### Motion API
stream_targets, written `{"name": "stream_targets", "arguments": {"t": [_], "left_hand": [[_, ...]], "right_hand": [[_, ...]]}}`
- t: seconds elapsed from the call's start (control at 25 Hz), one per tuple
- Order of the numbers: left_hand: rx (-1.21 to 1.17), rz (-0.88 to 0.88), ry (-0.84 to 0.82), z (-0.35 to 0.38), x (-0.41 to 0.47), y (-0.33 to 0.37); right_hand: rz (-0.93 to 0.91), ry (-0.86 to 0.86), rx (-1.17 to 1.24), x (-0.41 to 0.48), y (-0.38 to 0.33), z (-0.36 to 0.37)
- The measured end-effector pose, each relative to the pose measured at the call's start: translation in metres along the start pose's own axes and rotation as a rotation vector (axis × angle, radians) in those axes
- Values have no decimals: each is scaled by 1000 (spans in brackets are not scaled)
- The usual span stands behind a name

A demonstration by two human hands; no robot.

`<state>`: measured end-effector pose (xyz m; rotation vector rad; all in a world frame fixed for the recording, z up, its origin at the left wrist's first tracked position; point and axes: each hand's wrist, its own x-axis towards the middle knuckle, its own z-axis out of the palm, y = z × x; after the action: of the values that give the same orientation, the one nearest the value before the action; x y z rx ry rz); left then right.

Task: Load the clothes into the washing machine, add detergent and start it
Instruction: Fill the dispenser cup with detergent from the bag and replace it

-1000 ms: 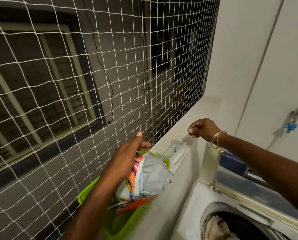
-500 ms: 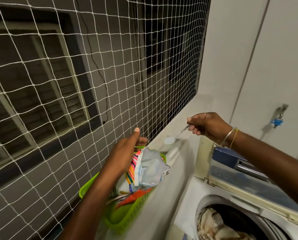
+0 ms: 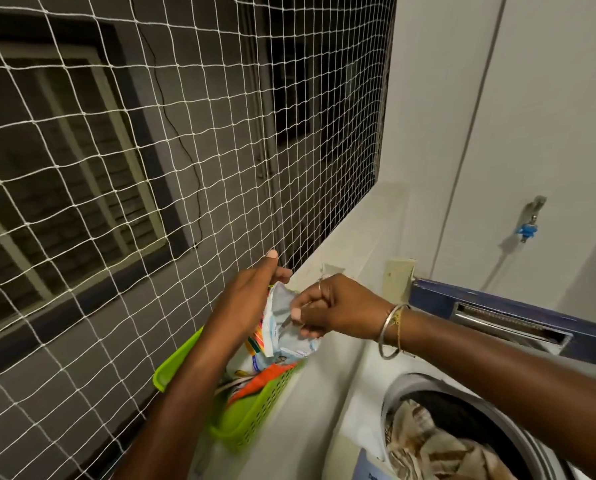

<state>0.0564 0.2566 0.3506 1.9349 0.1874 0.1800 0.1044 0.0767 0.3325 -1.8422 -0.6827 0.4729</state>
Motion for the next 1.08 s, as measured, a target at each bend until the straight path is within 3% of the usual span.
{"name": "stream_targets", "arguments": {"t": [0.4,0.8,1.08], "left_hand": [[47,117,64,14,-7,15],[240,202,144,88,-13,79],[64,91,314,170,22,45]], "right_hand": [[-89,239,110,-12,-4,-25],[-59,421,396,-16,32,-75],[-17,517,384,6,69,-104]]}}
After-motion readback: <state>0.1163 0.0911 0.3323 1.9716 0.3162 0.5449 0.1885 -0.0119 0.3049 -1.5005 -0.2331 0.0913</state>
